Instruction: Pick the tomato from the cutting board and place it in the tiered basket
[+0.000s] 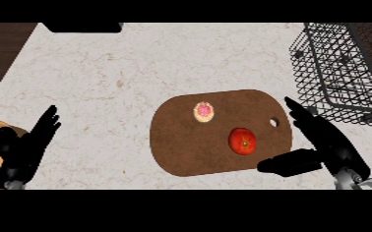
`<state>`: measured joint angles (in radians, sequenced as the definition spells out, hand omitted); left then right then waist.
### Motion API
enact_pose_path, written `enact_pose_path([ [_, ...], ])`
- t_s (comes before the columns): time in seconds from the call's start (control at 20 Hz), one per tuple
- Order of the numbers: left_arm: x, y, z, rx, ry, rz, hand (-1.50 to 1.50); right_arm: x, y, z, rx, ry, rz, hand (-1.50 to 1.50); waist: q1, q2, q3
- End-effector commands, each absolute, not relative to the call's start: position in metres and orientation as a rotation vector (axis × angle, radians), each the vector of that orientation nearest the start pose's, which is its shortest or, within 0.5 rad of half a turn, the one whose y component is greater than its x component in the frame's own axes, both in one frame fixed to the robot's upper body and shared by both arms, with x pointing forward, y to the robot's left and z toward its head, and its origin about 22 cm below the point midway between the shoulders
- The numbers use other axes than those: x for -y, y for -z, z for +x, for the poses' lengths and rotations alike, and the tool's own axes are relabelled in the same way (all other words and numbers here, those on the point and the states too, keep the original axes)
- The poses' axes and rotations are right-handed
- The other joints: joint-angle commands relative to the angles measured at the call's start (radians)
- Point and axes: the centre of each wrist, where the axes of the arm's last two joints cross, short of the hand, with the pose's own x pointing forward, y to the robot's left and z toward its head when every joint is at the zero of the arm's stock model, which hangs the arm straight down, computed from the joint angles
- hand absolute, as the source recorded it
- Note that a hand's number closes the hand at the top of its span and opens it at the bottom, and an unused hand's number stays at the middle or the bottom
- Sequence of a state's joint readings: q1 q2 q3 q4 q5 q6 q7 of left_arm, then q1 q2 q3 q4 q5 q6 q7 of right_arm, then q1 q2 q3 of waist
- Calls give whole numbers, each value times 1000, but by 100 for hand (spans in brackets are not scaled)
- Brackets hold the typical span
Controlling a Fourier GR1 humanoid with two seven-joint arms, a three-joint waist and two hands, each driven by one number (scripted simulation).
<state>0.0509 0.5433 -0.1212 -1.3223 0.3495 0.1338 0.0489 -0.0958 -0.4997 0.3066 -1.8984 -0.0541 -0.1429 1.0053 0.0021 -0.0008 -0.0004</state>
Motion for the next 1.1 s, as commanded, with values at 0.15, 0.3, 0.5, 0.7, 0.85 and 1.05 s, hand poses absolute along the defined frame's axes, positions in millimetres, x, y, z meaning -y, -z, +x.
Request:
enact_pose_path([
  [0.15,-356,28,228,1191,69,269,0,242,-93,228,822,-347,-311,-150,-5,0,0],
  [0.3,-358,17,209,1195,52,303,0,264,-71,214,813,-344,-264,-150,-2,0,1],
  [0.5,-357,44,214,1178,69,274,0,254,-64,219,817,-361,-227,-150,-4,1,0],
  [0.7,-360,25,213,1195,64,277,0,225,-55,219,820,-372,-241,-150,0,0,0],
  [0.85,-358,25,218,1197,66,269,0,233,-56,205,859,-345,-232,-150,-3,0,0],
  [1.05,-366,2,228,1189,60,287,0,230,-62,220,873,-317,-244,-150,-2,0,0],
])
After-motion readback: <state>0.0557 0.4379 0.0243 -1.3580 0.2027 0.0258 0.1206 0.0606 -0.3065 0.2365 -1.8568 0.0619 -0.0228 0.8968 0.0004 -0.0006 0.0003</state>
